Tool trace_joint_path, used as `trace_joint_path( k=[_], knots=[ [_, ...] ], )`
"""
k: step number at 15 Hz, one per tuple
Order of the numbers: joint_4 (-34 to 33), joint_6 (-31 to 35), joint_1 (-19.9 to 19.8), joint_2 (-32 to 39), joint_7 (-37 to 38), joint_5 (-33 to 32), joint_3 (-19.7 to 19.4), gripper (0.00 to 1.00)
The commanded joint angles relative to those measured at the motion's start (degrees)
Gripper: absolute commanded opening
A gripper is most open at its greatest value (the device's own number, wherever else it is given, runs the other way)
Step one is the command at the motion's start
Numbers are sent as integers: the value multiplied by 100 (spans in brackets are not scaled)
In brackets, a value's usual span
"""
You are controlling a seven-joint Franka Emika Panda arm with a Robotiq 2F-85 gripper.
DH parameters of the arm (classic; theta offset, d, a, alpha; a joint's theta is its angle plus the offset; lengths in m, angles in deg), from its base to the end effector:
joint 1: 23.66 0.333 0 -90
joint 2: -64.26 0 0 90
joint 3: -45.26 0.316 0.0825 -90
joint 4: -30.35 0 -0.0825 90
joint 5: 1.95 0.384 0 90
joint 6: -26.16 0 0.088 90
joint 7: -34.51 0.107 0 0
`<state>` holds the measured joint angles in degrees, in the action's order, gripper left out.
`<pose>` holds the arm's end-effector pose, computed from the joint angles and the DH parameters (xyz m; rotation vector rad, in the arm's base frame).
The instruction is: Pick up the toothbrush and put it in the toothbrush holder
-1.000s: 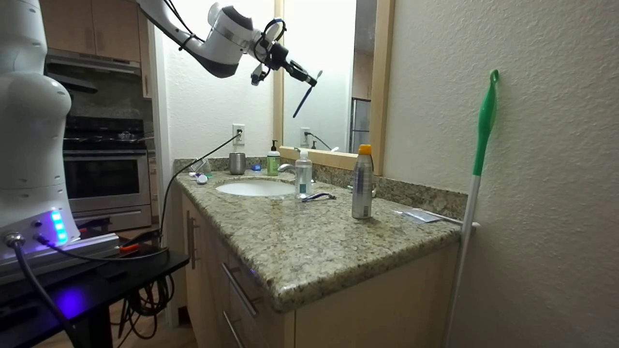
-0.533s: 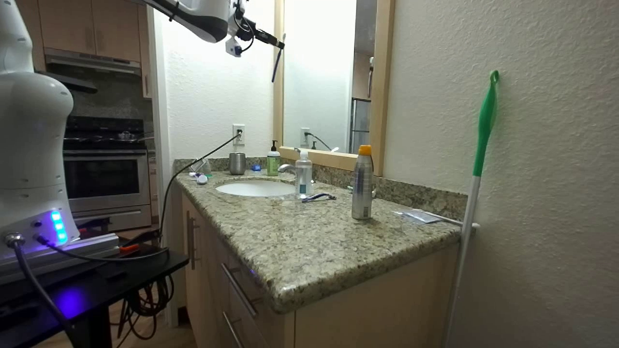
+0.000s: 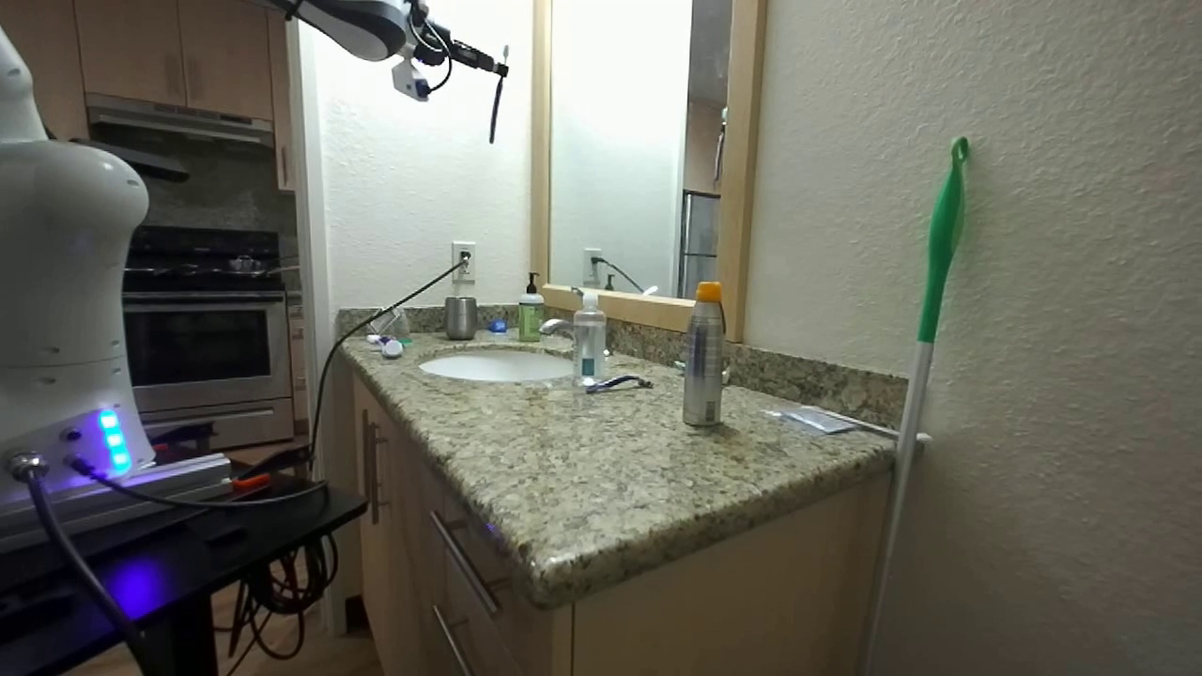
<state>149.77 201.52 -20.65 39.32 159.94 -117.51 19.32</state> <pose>0.4290 -0.1497 0.6539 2.1221 -0.8606 2.0824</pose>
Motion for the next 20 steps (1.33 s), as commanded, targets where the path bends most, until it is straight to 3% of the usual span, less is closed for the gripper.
trace_joint_path(
  k=[1,5,8,12,13,14,15,18,19,20],
  knots=[
    [-138,357,461,574,70,-26,73,2],
    [-638,939,1137,1657,17,478,146,2],
    [-1295,1881,1292,2654,-209,1337,81,2],
    [-1827,1567,1263,3516,-609,1481,67,2],
    [-1689,1265,498,3498,-1551,2218,928,2],
    [-1984,1205,1224,3698,-830,1722,272,2],
    [-2052,1069,1136,3807,-1005,1981,455,2],
    [-2215,526,1383,3932,-928,2227,614,2],
    [-2005,807,1267,3783,-923,2090,536,6],
    [-2054,654,1351,3816,-921,2141,583,6]
  ],
)
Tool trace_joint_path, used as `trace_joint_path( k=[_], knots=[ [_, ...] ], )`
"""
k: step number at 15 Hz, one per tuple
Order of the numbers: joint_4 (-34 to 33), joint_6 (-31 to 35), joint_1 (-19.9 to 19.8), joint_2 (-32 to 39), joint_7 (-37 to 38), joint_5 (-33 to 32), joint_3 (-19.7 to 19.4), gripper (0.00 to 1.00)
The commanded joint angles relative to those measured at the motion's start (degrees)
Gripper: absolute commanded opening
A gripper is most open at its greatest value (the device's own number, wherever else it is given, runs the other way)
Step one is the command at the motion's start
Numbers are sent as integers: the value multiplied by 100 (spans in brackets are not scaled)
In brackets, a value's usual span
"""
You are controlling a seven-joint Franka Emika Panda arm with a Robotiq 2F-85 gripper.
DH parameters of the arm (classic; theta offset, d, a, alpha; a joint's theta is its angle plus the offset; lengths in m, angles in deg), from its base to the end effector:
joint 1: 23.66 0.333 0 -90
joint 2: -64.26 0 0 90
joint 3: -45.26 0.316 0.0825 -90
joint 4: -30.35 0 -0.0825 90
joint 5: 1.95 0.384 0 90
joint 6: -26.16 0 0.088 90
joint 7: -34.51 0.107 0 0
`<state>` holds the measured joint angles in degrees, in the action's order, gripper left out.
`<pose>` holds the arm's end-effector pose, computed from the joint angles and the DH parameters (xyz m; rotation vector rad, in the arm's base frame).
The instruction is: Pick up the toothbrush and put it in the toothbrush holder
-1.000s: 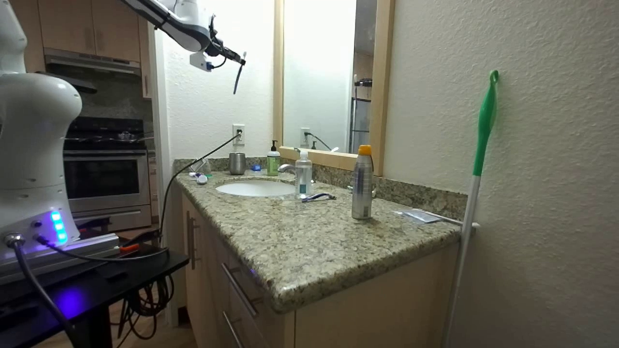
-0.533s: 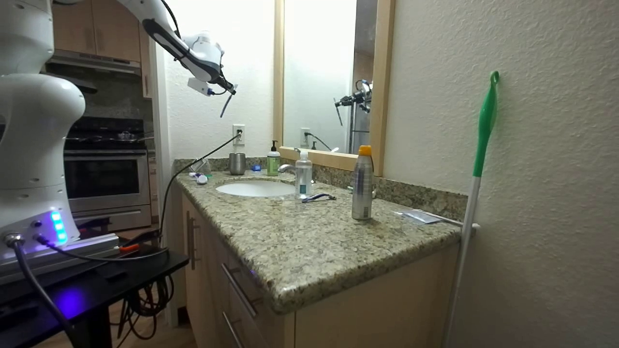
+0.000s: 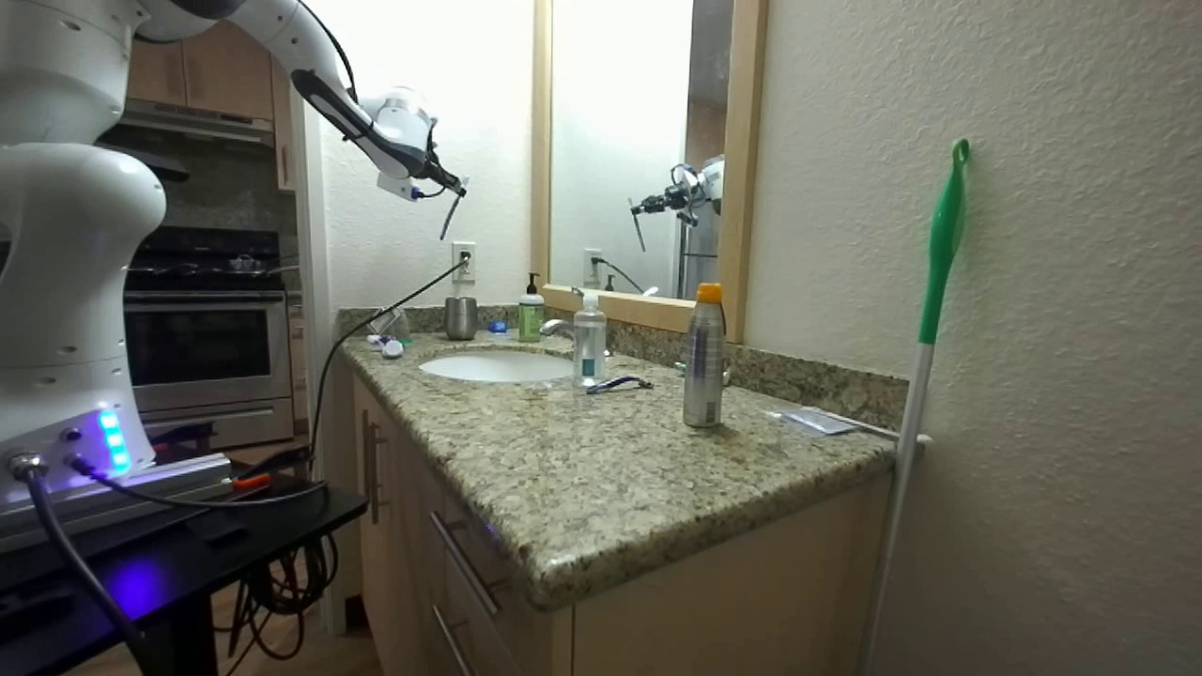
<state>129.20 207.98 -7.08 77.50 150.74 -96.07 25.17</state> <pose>0.6358 0.0720 0.5094 -2.4404 0.4482 -1.6743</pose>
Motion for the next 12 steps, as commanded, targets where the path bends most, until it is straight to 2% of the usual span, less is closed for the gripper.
trace_joint_path(
  k=[1,4,12],
  knots=[
    [-31,-70,55,21,6,21,26,6],
    [-124,-223,91,117,57,-77,7,2],
    [-429,-968,162,610,1328,-1340,84,2]
  ],
)
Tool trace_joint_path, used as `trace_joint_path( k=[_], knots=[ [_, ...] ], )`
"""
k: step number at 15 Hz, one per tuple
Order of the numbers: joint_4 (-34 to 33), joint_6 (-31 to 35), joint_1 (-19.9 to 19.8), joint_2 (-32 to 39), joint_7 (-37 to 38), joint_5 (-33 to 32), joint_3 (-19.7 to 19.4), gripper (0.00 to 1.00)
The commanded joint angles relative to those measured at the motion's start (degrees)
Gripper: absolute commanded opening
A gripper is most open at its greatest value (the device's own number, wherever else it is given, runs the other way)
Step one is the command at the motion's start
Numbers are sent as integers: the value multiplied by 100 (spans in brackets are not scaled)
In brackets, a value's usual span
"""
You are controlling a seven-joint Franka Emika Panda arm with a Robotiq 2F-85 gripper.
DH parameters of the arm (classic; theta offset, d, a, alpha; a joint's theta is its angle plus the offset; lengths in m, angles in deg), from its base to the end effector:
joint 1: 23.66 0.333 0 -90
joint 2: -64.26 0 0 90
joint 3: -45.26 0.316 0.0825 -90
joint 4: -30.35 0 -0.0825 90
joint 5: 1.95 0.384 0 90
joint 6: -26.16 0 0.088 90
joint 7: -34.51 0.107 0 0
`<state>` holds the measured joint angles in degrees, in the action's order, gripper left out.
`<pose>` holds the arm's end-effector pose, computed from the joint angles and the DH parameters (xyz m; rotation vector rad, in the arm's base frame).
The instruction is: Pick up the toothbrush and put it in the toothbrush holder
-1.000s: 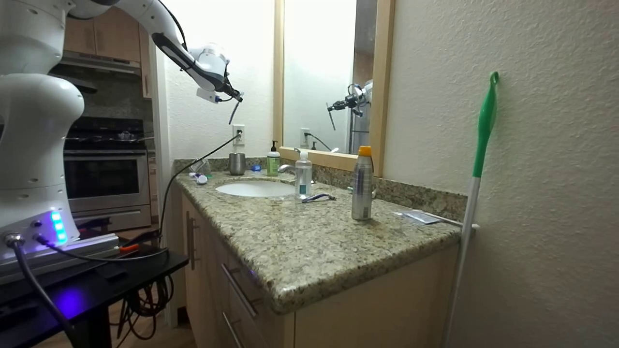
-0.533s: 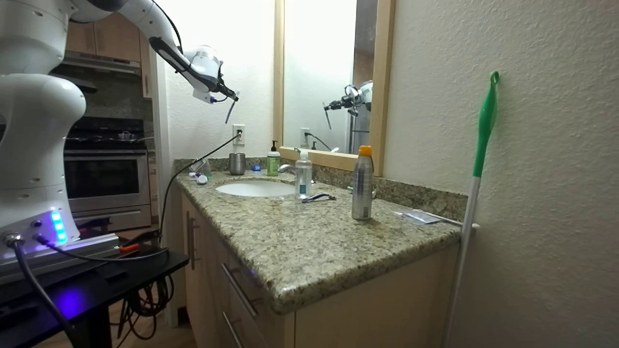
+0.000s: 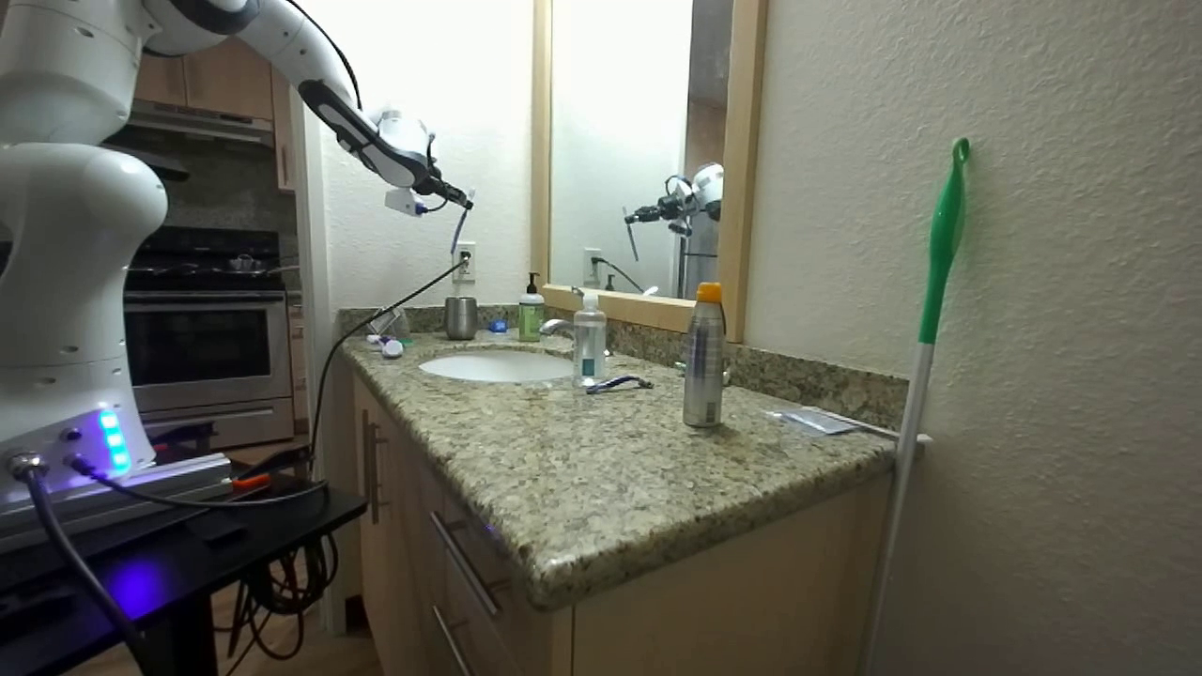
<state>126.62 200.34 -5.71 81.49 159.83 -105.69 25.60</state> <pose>0.6549 0.0787 0.4729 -2.4970 0.4935 -1.7697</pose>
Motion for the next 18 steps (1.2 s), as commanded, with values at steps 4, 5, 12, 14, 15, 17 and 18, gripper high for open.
trace_joint_path(
  k=[4,5,12,14,15,17,18],
  knots=[
    [-50,-205,-4,423,597,-277,32,2],
    [-38,-243,1,477,628,-291,23,2],
    [-72,-322,23,641,610,-275,1,2],
    [-132,-494,32,751,761,-415,5,2],
    [-133,-562,34,784,796,-458,9,2],
    [-133,-679,47,839,895,-567,19,2],
    [-124,-730,53,867,926,-573,24,2]
  ],
)
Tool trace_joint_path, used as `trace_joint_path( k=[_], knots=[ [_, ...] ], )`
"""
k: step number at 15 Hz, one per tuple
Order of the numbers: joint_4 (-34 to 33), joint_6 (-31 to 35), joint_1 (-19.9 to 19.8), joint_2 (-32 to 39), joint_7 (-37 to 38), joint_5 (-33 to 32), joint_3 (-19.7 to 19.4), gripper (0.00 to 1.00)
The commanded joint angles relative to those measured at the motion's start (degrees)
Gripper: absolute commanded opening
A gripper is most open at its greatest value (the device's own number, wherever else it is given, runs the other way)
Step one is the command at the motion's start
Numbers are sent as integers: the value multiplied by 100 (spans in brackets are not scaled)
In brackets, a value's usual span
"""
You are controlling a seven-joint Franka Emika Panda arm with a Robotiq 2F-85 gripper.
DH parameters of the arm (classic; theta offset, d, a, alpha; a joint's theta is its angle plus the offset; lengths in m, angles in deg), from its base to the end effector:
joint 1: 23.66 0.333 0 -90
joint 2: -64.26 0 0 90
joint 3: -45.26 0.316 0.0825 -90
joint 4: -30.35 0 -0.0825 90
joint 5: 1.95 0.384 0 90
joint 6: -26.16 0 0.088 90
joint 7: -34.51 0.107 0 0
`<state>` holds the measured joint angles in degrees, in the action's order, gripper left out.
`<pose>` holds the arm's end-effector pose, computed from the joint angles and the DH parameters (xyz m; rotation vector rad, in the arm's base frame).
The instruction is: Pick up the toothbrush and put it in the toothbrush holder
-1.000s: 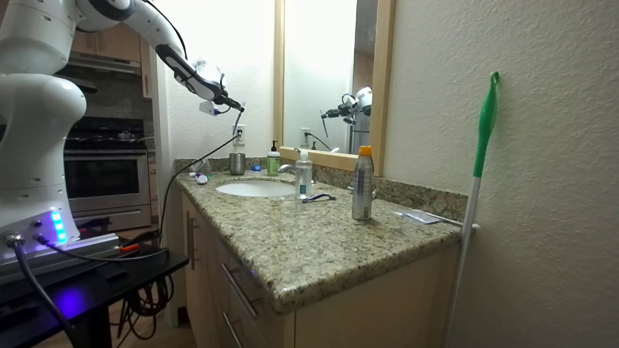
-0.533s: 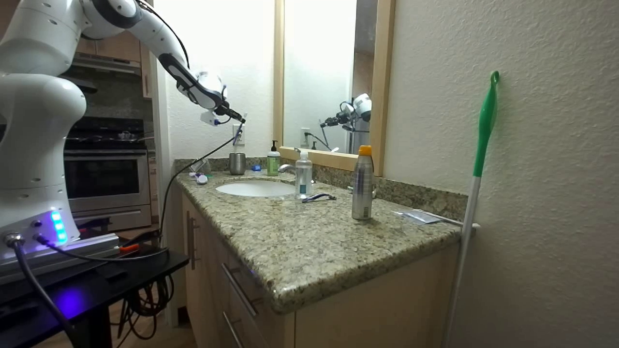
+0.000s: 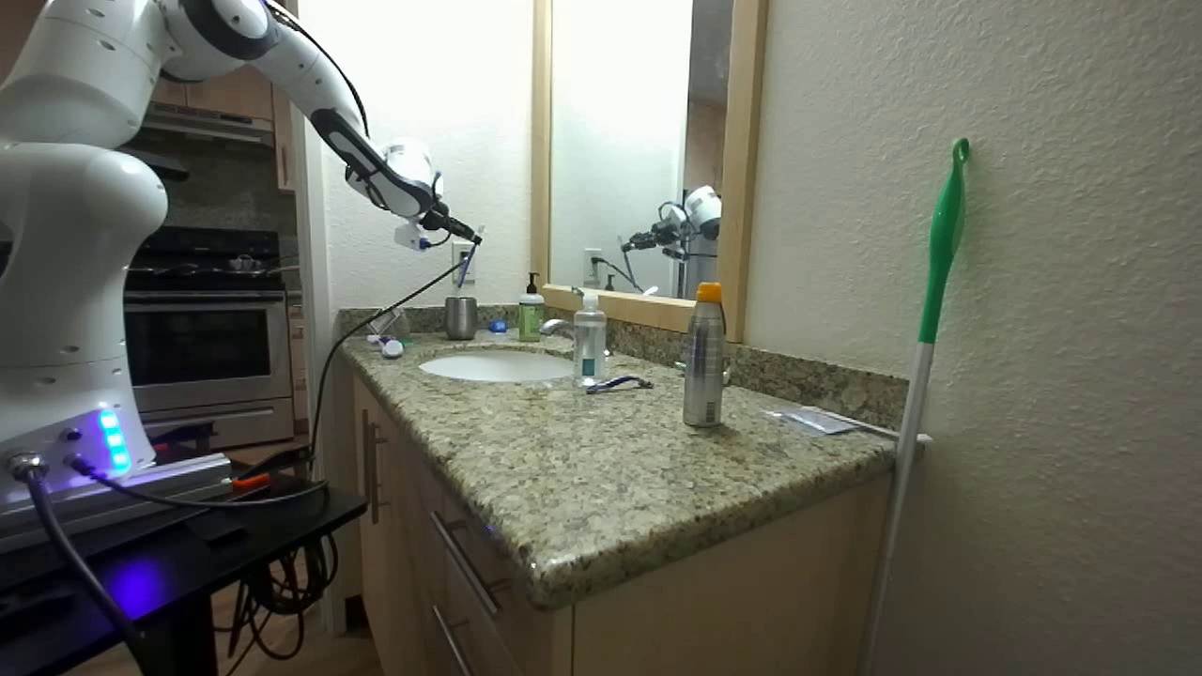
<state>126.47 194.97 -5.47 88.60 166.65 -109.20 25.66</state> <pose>0.6720 0.0737 0.3902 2.5273 -0.5857 1.7000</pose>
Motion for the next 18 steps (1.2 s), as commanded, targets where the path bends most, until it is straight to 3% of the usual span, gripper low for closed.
trace_joint_path(
  k=[1,2,18],
  knots=[
    [-1,-53,3,40,44,-31,3,2],
    [-1,-64,5,67,52,-23,4,6],
    [22,-15,-35,139,31,63,-7,2]
  ],
)
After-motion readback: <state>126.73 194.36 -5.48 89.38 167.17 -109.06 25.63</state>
